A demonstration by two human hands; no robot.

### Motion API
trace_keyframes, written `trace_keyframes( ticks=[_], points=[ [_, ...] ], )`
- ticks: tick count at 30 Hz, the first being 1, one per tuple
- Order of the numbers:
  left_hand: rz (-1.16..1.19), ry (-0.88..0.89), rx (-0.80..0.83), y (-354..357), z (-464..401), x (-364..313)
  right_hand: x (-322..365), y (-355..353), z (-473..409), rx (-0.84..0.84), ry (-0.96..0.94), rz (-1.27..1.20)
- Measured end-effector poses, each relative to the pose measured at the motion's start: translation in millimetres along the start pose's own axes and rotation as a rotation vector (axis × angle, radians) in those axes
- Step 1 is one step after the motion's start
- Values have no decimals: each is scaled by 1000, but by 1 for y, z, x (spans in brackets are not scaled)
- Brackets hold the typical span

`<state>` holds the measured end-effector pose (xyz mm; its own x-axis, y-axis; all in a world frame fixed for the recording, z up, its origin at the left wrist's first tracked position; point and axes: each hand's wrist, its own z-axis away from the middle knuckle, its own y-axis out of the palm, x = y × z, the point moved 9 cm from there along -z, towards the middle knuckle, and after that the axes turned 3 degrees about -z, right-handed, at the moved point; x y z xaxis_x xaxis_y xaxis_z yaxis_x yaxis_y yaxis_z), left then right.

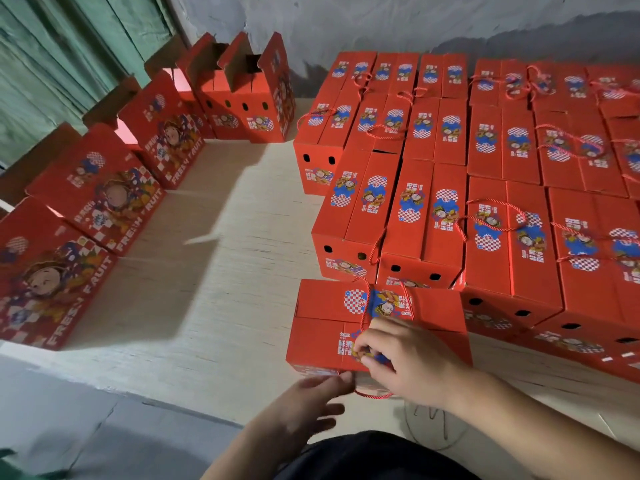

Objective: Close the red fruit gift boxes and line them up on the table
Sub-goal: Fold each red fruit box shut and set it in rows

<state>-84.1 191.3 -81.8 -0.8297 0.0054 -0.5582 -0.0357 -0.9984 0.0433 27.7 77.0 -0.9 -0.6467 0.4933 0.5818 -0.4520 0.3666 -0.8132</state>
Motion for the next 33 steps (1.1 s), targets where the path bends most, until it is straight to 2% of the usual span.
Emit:
trace_keyframes(
  ticks=[4, 6, 9, 11, 13, 15, 19, 20, 22, 24, 26, 29, 31, 33],
  points=[
    [302, 24, 59, 26, 9, -23, 8, 4, 7, 114, 54, -89],
    [418, 127, 87, 29, 17, -43, 6, 7, 17, 204, 146, -147],
    [400, 393, 128, 28, 49, -101, 7, 10, 20, 282, 271, -319],
    [309, 461, 143, 33, 66, -132, 19, -6, 4, 158, 287, -598],
    [111, 501, 6, 22, 72, -150, 13, -25, -15, 6, 402, -800],
    [-29, 578, -120, 3, 80, -161, 12, -46, -31, -66, 499, -870],
    [127, 709, -291, -41, 90, -157, 39, -73, -61, -81, 447, -1035],
    [188, 748, -382, -52, 90, -148, 49, -78, -68, -90, 428, -1071],
    [255, 815, -688, -79, 100, -121, 63, -85, -80, -123, 402, -1228],
    [329, 807, -889, -101, 107, -87, 80, -91, -89, -115, 333, -1386],
    [444, 709, -929, -117, 97, -55, 98, -91, -96, -70, 253, -1465],
    [559, 541, -839, -121, 71, -22, 112, -77, -106, -26, 236, -1395],
    [496, 473, -722, -110, 56, -9, 111, -63, -113, -10, 283, -1283],
    [408, 494, -672, -101, 50, -6, 111, -52, -124, -2, 302, -1257]
  ],
)
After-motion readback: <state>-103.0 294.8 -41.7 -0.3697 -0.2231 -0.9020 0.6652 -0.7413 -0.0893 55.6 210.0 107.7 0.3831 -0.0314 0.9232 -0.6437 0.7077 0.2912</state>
